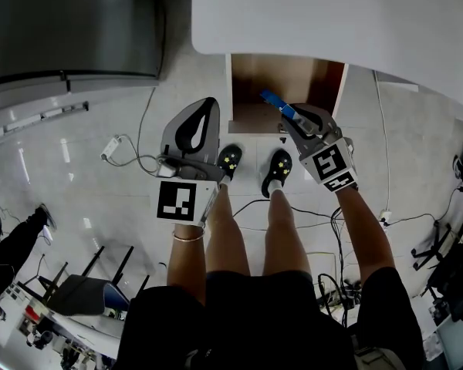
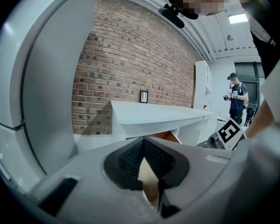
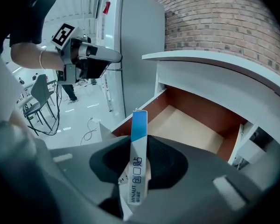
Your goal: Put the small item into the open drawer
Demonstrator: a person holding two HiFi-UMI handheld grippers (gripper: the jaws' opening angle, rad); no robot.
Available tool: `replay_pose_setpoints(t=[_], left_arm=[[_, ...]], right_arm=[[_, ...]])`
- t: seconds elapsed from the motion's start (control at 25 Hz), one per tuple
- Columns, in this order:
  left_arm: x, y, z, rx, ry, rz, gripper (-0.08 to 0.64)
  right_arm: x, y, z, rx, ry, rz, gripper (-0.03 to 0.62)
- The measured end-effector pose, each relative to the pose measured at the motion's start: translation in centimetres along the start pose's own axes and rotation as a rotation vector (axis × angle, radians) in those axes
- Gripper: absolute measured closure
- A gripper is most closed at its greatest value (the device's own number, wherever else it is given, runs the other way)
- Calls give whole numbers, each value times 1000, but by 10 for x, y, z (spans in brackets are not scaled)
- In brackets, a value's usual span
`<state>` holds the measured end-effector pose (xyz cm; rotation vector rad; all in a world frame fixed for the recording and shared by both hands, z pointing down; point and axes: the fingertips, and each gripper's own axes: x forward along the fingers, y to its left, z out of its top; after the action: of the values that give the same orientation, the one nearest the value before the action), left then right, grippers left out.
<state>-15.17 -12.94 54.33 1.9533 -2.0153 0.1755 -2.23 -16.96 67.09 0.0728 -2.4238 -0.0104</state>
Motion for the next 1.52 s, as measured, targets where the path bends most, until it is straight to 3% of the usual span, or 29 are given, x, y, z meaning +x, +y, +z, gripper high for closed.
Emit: replay_pose_setpoints(t=[1.08, 1.52], left_arm=[[5, 10, -27, -31, 26, 21, 563], [5, 16, -34, -42, 41, 39, 563]], right_arm=[[65, -6, -37, -98, 160, 165, 494], [83, -3, -35, -126, 209, 237, 492]])
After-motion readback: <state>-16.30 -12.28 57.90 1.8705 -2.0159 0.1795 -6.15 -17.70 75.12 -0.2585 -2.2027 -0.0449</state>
